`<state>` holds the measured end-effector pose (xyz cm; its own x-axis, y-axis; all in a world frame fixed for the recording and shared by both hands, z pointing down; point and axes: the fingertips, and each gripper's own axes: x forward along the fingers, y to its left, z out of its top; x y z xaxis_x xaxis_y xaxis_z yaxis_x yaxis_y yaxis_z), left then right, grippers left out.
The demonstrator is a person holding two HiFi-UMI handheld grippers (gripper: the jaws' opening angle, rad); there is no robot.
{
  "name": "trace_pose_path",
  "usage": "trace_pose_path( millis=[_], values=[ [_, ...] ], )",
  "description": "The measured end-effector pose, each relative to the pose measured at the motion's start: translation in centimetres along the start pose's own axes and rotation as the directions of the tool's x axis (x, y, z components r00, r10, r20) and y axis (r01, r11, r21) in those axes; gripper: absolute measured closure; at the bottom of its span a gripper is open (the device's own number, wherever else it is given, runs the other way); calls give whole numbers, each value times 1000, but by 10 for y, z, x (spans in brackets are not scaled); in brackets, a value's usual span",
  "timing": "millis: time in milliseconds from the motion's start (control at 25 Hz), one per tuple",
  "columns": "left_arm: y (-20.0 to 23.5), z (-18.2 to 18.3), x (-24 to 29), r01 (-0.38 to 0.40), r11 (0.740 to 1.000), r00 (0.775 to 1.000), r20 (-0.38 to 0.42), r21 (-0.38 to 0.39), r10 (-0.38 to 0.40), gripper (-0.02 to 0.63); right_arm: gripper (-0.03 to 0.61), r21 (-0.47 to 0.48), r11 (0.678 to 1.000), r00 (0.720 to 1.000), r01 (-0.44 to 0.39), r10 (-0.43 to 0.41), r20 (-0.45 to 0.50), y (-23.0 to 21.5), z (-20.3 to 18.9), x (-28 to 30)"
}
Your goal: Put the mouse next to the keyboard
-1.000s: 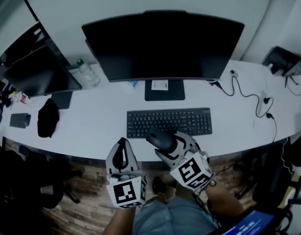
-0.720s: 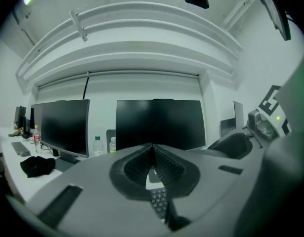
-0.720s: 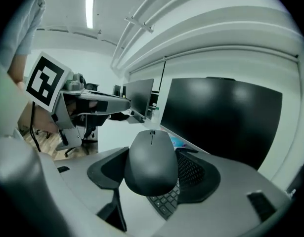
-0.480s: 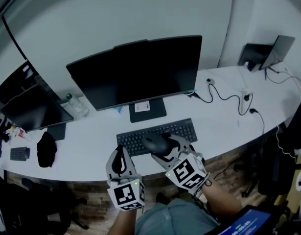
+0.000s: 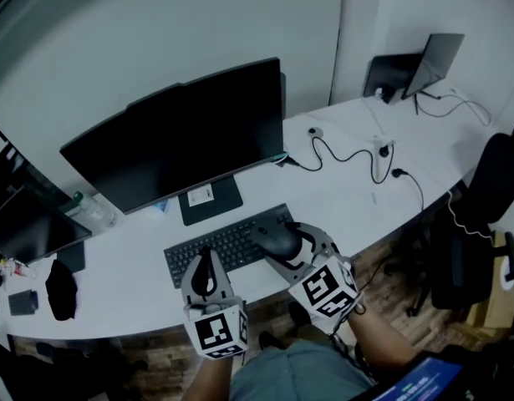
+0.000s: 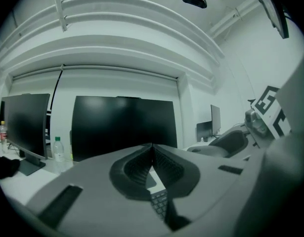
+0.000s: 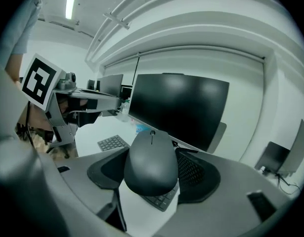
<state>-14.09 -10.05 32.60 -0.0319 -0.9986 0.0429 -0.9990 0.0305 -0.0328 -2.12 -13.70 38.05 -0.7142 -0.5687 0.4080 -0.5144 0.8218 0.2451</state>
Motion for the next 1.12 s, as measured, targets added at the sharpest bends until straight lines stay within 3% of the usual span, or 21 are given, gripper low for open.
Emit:
trace_pose_path(
  millis=[440, 1120],
  values=[
    [-86, -5, 36, 154, 988, 988, -6, 8, -154, 609, 276, 72, 976, 976, 206, -200, -88, -88, -62, -61],
    [-96, -25, 67, 120, 993, 991, -66, 19, -119, 609, 276, 130, 975, 975, 182, -162, -150, -124, -112, -26]
  ],
)
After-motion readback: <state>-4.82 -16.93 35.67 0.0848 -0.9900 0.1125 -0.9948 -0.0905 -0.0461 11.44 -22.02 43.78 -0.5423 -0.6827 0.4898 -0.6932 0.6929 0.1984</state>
